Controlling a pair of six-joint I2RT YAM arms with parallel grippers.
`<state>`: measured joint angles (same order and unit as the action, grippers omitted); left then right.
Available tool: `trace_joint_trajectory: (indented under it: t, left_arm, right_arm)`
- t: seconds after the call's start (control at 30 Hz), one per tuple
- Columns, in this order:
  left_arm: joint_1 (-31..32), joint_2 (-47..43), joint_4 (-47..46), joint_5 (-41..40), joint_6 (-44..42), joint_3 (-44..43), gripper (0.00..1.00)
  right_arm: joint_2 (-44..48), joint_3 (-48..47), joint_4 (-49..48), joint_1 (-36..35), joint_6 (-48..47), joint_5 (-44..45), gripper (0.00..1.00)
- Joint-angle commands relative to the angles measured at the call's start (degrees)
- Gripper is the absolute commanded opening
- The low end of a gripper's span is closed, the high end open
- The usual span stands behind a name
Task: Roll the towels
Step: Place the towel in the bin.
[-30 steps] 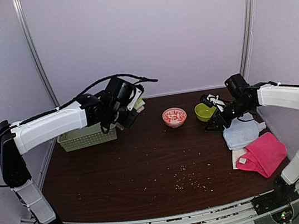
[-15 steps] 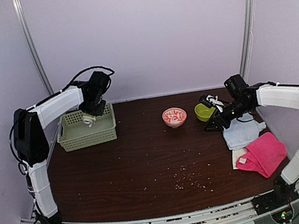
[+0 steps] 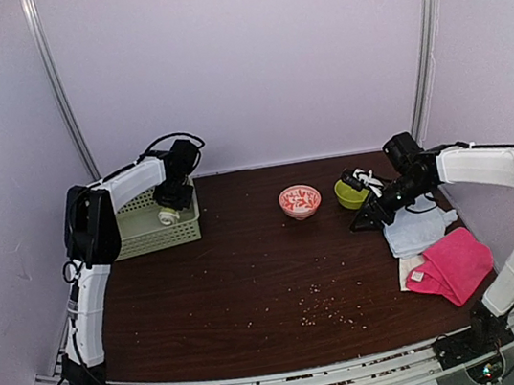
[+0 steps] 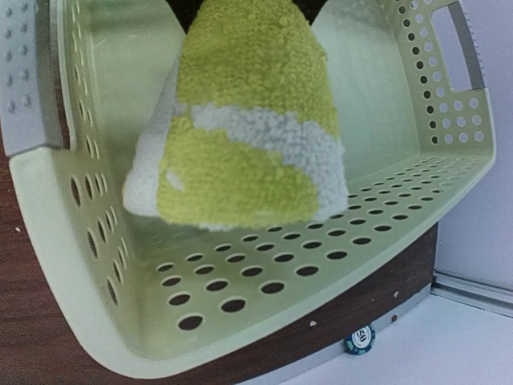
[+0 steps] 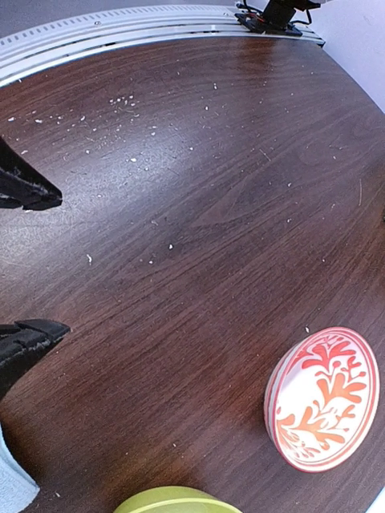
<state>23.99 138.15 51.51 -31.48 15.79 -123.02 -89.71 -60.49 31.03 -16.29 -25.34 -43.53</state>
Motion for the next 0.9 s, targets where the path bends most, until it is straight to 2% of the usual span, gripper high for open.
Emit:
trace_joint_trajectory:
  t: [0.0, 0.23, 0.47, 0.67, 0.77, 0.87]
  left_arm:
    - [-1.6, 1.7, -0.8, 4.1, 1.7, -3.8, 0.00]
    - [-1.9, 3.8, -3.9, 10.9, 2.1, -2.2, 0.00]
    - [-2.5, 4.0, -9.3, 21.0, 5.3, 2.1, 0.00]
    - [-3.1, 4.9, -11.4, 26.1, 8.8, 2.7, 0.00]
    - [-4.1, 4.2, -14.3, 31.6, 10.8, 5.1, 0.00]
    - [-5.0, 2.7, -16.8, 33.9, 13.0, 8.7, 0.00]
  right_arm:
    - [-0.1, 0.1, 0.8, 0.2, -0.7, -0.8, 0.48]
    - [-1.1, 0.2, 1.1, 0.2, -0.9, -1.0, 0.48]
    - [-1.9, -0.2, 2.0, 0.2, -1.5, -1.6, 0.48]
    - [-2.4, -0.4, 2.3, 0.2, -1.6, -1.6, 0.48]
    - [-2.6, -0.5, 2.5, 0.2, -1.6, -1.6, 0.48]
    - [-2.6, -0.5, 2.6, 0.2, -1.7, -1.6, 0.48]
